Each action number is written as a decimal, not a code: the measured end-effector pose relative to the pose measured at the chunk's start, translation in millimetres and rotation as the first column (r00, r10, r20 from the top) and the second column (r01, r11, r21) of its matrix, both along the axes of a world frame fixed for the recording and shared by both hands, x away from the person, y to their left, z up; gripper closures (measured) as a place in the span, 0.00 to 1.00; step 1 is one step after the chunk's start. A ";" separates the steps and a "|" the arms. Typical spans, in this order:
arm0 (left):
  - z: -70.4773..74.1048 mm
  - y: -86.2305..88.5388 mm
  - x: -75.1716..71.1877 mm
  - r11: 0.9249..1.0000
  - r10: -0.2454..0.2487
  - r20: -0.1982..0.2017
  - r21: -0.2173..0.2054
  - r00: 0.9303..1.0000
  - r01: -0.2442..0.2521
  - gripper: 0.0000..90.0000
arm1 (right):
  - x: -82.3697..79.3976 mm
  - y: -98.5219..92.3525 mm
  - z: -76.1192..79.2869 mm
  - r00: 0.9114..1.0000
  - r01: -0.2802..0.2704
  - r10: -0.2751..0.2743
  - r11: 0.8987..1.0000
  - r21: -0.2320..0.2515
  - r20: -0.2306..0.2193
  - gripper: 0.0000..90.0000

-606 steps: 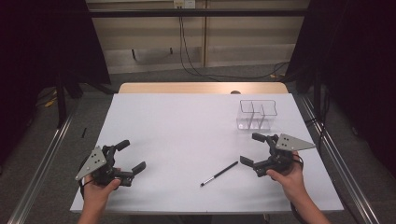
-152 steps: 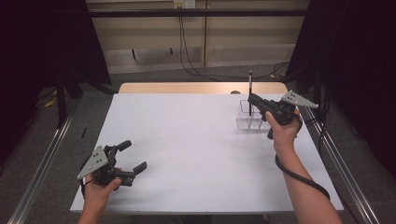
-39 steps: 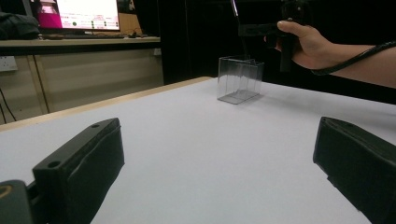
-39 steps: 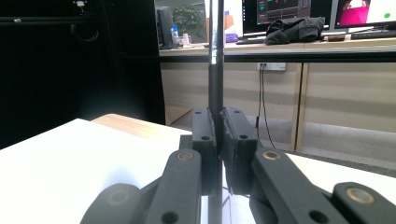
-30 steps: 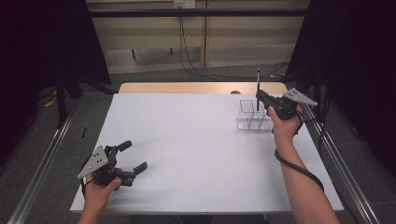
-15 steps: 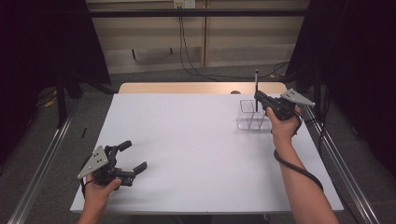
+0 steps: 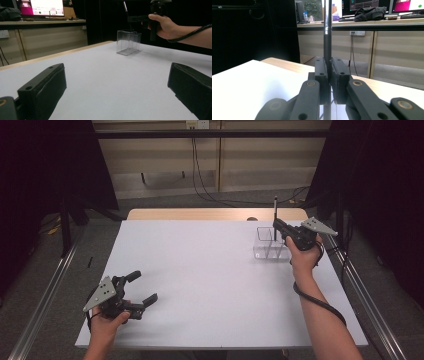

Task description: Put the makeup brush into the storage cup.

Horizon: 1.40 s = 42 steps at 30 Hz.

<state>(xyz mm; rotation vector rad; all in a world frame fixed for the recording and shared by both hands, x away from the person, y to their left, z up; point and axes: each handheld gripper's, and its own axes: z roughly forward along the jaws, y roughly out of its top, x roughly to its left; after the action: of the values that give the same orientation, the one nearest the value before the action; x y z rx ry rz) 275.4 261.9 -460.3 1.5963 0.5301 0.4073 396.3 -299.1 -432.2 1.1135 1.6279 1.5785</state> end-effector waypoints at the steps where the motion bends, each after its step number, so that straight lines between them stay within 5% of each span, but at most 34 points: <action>1: 0.0 0.0 0.0 1.000 0.000 0.000 0.000 1.000 0.000 0.02 | 0.1 -0.3 -0.5 1.000 -0.002 0.002 1.000 -0.003 0.003 0.94; 42: 0.2 -0.1 -0.2 1.000 -0.002 0.002 0.008 1.000 0.002 0.02 | -5.4 -2.2 -11.2 1.000 0.002 -0.003 1.000 -0.013 -0.018 0.94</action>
<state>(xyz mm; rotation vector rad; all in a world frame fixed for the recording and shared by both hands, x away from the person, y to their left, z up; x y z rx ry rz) 275.2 261.8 -460.1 1.6035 0.5255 0.4102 391.0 -301.3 -443.4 1.1257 1.6456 1.5585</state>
